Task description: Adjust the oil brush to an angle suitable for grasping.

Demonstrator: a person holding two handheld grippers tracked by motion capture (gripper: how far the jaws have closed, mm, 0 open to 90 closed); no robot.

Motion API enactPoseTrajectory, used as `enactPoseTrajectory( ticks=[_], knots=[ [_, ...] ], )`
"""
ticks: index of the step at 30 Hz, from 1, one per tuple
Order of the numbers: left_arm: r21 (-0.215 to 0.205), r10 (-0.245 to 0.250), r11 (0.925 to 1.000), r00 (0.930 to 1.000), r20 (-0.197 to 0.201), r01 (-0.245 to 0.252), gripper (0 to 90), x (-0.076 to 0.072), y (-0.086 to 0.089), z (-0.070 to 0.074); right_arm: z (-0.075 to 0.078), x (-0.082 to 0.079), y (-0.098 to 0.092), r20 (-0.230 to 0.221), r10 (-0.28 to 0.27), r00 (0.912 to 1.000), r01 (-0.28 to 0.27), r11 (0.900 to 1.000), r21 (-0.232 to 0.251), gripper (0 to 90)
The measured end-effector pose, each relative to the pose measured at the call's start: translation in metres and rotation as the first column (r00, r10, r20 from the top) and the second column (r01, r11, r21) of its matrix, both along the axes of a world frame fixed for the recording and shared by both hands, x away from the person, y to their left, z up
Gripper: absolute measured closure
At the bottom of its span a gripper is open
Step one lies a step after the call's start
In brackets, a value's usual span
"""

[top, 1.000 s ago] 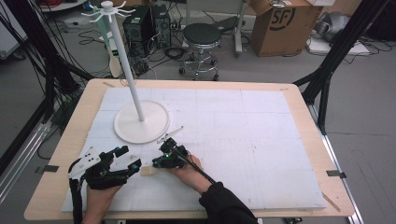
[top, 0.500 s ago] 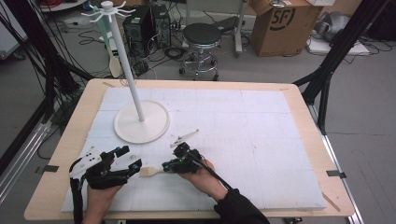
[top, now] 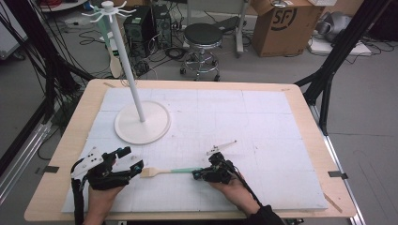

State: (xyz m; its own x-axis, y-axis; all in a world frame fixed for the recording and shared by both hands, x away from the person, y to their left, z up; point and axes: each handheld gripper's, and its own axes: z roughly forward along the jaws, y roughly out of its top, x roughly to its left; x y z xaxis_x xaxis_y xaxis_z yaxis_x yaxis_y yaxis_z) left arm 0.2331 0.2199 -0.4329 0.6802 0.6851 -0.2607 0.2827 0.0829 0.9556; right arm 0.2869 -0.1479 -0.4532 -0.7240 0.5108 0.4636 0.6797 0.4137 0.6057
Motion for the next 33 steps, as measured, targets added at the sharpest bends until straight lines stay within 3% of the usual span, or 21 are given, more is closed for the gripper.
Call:
enactPoseTrajectory(
  ticks=[10, 18, 25, 33],
  knots=[
    [0.004, 0.0, 1.0, 1.0, -0.002, 0.0, 20.9, 0.0, 0.0, 0.0, -0.008, 0.01, -0.003, -0.038, -0.012, 0.9992, 0.013, 1.0, 0.026, 90.0],
    [0.002, 0.002, 1.0, 1.0, 0.0, -0.002, 20.9, -0.001, 0.0, 0.0, -0.009, 0.027, 0.003, -0.046, -0.038, 0.9982, 0.04, 0.999, 0.031, 90.0],
    [0.003, 0.005, 1.0, 1.0, -0.002, -0.005, 20.9, 0.0, 0.0, 0.0, -0.008, 0.03, 0.013, -0.038, -0.045, 0.9983, 0.046, 0.999, 0.029, 90.0],
    [-0.001, 0.005, 1.0, 1.0, 0.002, -0.005, 20.9, -0.001, 0.002, 0.0, -0.01, 0.016, 0.042, -0.054, 0.053, 0.9971, -0.051, 0.998, 0.047, 90.0]
  ],
)
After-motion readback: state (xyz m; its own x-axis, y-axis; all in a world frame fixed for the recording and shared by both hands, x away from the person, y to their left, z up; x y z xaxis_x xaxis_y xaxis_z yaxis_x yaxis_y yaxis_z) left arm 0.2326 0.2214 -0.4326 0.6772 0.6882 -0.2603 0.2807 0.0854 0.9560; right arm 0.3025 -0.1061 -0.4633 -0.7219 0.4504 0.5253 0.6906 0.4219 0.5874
